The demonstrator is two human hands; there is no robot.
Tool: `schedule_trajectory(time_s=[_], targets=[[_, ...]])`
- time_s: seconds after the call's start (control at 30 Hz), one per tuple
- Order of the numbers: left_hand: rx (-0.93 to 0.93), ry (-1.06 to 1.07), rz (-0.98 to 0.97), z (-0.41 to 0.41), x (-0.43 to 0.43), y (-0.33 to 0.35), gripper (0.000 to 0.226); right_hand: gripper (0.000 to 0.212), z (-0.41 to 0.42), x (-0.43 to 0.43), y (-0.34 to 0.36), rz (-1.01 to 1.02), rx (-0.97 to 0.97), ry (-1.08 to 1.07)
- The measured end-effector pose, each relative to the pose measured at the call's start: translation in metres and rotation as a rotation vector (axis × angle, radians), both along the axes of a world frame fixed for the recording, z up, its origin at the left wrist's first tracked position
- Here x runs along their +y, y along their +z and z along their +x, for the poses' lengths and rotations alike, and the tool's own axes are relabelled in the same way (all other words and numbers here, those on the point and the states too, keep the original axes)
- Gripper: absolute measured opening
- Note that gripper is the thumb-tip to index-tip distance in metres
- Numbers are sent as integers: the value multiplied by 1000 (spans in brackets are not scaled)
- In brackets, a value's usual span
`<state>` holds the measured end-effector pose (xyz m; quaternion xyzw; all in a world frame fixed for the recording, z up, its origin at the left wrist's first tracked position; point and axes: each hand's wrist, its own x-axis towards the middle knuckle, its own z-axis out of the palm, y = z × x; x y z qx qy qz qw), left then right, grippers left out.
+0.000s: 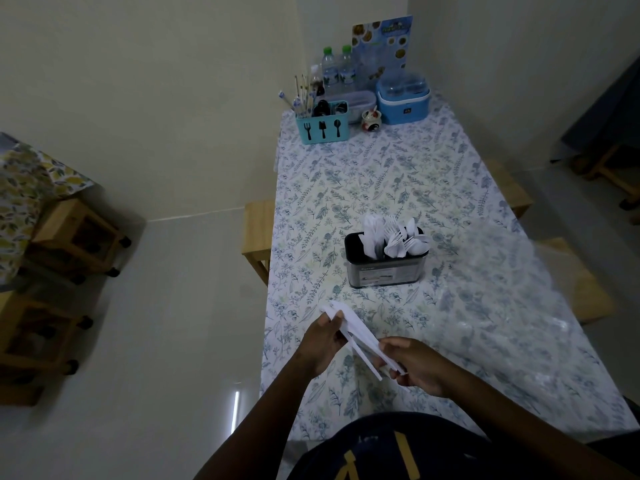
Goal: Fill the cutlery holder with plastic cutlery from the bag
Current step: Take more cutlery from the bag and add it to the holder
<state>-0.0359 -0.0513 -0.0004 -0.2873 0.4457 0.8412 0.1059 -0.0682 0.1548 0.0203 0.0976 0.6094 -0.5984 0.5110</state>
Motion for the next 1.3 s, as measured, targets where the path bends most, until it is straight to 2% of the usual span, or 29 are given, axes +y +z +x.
schedule_trajectory(time_s=[0.17,0.33,0.5,0.7,0.87,1.0,1.17,1.3], targets=[[-27,26,2,0,0,-5,43,24,-2,-2,-3,-18,-6,-33],[4,20,-41,-1,4,0,32,27,1,-10,-2,-40,-80,10],[6,-7,-8,0,7,3,41,32,4,-10,-7,-19,-101,8],[-22,-76,14,1,4,5,46,34,6,-10,-6,-17,-42,37],[31,-97,64,4,2,9,35,36,11,-13,-8,-26,-29,84],[-42,-69,52,9,-1,13,33,38,18,-19,-9,-42,-34,138],[-84,-56,56,25,-6,7,13,27,28,-23,-15,-43,-65,141],[-126,62,-43,33,-6,1,17,25,35,-33,-13,-38,-90,173]])
